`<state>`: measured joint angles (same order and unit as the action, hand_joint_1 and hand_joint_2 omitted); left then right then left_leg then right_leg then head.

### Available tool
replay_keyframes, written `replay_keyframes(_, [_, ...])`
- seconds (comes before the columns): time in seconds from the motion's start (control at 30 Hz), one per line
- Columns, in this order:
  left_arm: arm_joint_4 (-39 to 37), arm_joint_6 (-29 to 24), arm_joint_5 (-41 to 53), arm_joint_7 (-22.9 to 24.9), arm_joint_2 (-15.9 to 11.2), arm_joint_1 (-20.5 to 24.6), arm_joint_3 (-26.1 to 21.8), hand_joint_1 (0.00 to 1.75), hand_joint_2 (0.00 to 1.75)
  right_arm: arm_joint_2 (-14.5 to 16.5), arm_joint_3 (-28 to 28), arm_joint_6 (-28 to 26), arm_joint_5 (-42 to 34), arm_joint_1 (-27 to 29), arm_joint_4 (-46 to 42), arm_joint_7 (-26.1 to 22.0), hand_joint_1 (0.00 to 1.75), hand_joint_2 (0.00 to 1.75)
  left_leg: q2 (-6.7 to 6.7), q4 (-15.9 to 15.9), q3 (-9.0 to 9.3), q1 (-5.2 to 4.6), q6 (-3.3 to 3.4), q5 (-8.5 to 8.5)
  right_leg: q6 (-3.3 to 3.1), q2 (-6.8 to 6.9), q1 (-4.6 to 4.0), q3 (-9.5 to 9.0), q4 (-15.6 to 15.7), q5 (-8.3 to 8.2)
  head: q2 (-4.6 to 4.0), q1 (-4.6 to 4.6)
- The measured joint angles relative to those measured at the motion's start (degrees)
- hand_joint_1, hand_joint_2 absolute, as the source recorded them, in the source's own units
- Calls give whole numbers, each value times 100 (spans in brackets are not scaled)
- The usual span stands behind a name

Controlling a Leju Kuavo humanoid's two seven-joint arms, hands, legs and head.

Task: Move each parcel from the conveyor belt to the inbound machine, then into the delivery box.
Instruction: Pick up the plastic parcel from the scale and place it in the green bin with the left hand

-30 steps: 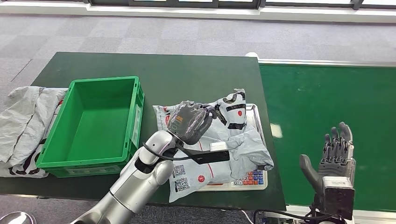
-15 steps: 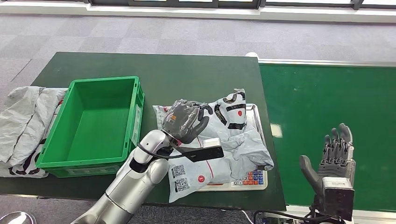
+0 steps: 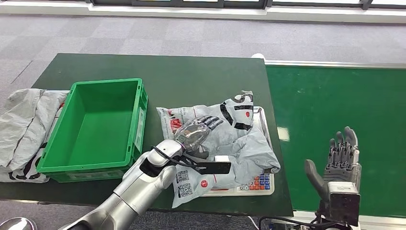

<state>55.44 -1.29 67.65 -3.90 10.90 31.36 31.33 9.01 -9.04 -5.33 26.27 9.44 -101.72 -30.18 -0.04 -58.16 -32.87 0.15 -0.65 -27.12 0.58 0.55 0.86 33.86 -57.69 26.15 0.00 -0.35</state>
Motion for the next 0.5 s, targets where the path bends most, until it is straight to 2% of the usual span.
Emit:
replay_keyframes(0.2, [-463, 189, 111, -4, 33, 232, 140, 0, 175, 0, 8, 9, 8, -75, 83, 2, 0, 175, -5, 0, 8, 0, 1, 0, 0, 5, 0, -14, 0, 0, 0, 0])
replay_keyframes(0.23, [-530, 265, 183, 9, 37, 279, 180, 5, 175, 0, 12, 14, 13, -85, 98, 3, 0, 175, -5, 0, 11, 0, 1, 0, 0, 6, 0, -19, 0, 0, 0, 0])
replay_keyframes(0.37, [-836, 438, 417, 24, 52, 470, 421, 171, 175, 0, 44, 32, 57, -169, 167, 11, 0, 175, -7, 1, 41, -1, 7, -6, 5, 10, 2, -56, 2, 7, 0, 0])
replay_keyframes(0.5, [-1053, 407, 536, -8, 71, 530, 581, 175, 175, 0, 64, 35, 97, -238, 233, 18, 0, 175, -15, 1, 47, -1, 15, -15, 14, 22, 3, -102, 6, 23, 0, 0])
